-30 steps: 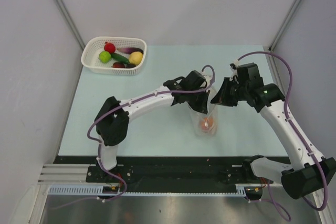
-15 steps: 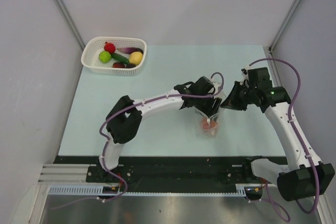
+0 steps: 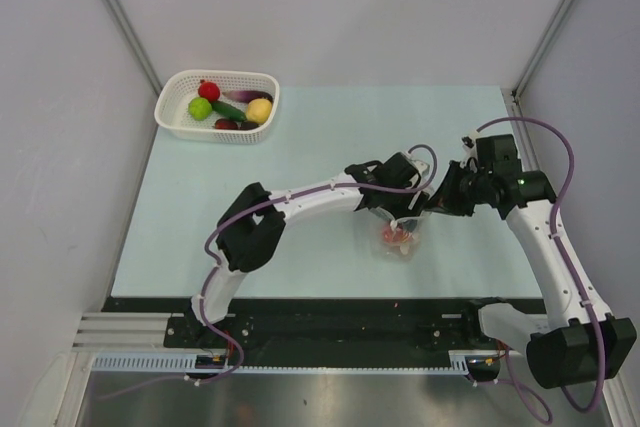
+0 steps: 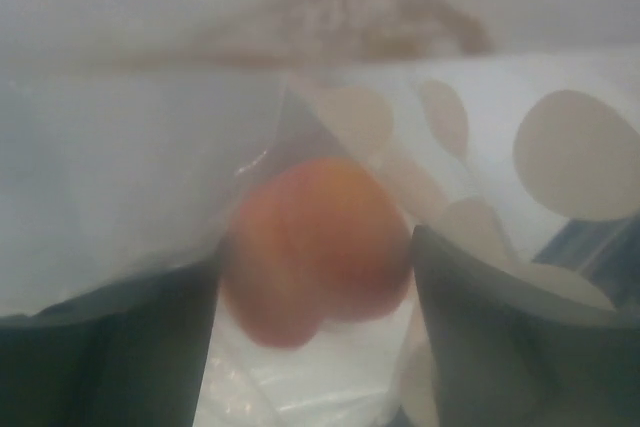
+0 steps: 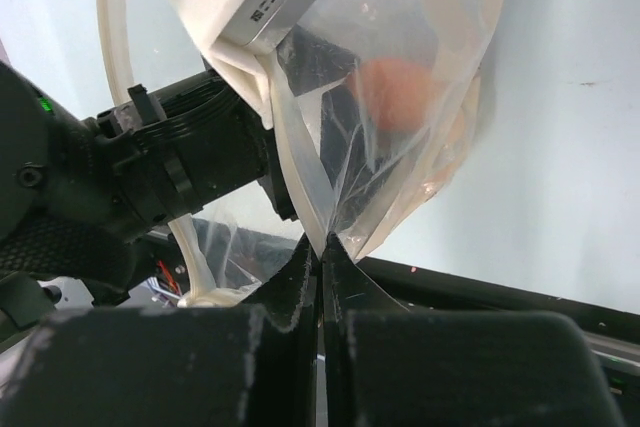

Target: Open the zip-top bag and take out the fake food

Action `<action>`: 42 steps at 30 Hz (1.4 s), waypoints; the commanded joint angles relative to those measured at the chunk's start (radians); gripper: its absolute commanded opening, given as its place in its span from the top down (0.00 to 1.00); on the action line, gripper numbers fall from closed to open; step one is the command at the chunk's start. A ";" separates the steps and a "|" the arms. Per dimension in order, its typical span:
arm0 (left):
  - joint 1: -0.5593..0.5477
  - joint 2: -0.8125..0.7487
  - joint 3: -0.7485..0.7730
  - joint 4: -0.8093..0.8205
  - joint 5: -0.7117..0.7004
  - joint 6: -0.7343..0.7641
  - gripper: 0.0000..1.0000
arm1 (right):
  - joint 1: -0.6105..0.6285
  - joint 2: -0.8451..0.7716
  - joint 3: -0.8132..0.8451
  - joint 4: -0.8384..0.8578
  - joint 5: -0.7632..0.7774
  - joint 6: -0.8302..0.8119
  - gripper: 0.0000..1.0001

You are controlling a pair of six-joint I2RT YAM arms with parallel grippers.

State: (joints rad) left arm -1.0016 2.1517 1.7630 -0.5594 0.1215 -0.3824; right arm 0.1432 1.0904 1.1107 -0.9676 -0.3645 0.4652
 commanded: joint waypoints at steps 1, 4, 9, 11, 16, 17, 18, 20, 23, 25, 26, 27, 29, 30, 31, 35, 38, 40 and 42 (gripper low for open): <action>0.000 0.031 0.007 -0.008 -0.053 0.027 0.24 | -0.022 -0.027 -0.003 -0.019 -0.030 -0.036 1.00; -0.002 0.036 -0.019 0.012 -0.019 0.017 0.21 | -0.031 -0.027 -0.008 -0.019 -0.030 -0.040 1.00; -0.002 0.027 -0.083 0.023 -0.006 0.008 0.18 | -0.040 -0.029 -0.012 -0.022 -0.030 -0.051 1.00; -0.002 0.013 -0.108 0.023 -0.009 0.013 0.15 | -0.045 -0.034 -0.018 -0.020 -0.027 -0.056 1.00; -0.002 0.000 -0.123 0.004 -0.036 0.040 0.06 | -0.054 -0.032 -0.023 -0.013 -0.033 -0.062 1.00; -0.002 0.005 -0.123 0.001 -0.039 0.042 0.07 | -0.054 -0.032 -0.028 -0.008 -0.034 -0.060 1.00; -0.002 0.008 -0.122 0.003 -0.037 0.043 0.07 | -0.056 -0.032 -0.029 -0.005 -0.036 -0.060 1.00; -0.002 0.005 -0.114 0.004 -0.039 0.045 0.14 | -0.054 -0.029 -0.031 0.000 -0.040 -0.060 1.00; 0.000 -0.024 -0.103 0.019 -0.039 0.051 0.31 | -0.056 -0.032 -0.032 -0.002 -0.028 -0.068 1.00; -0.002 -0.055 -0.070 0.009 -0.036 0.065 0.55 | -0.056 -0.034 -0.034 0.000 -0.016 -0.071 1.00; -0.002 -0.064 -0.059 -0.002 -0.025 0.071 0.60 | -0.057 -0.035 -0.034 0.003 -0.011 -0.076 1.00; -0.002 -0.090 -0.048 -0.005 -0.016 0.080 0.64 | -0.057 -0.037 -0.032 0.004 -0.010 -0.079 1.00; -0.002 -0.113 -0.016 -0.020 0.000 0.089 0.76 | -0.057 -0.041 -0.032 0.020 -0.017 -0.079 1.00; -0.002 -0.128 -0.005 -0.030 0.007 0.086 0.80 | -0.056 -0.046 -0.031 0.023 -0.025 -0.079 1.00; -0.002 -0.145 0.010 -0.042 0.003 0.082 0.85 | -0.056 -0.052 -0.032 0.030 -0.039 -0.082 1.00; 0.006 -0.132 0.132 -0.098 -0.022 0.024 1.00 | -0.034 -0.104 -0.028 0.064 -0.109 -0.097 1.00; 0.032 -0.070 0.265 -0.180 0.030 -0.071 1.00 | 0.041 -0.135 -0.026 0.049 -0.067 -0.106 1.00; 0.047 -0.044 0.349 -0.220 0.117 -0.142 1.00 | 0.125 -0.142 -0.026 0.035 0.034 -0.111 1.00; 0.072 -0.035 0.380 -0.229 0.162 -0.219 1.00 | 0.177 -0.142 -0.026 0.012 0.097 -0.111 1.00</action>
State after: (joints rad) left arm -0.9741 2.0968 2.0281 -0.7563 0.1562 -0.4274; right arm 0.2203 0.9569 1.0760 -0.9344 -0.3622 0.3721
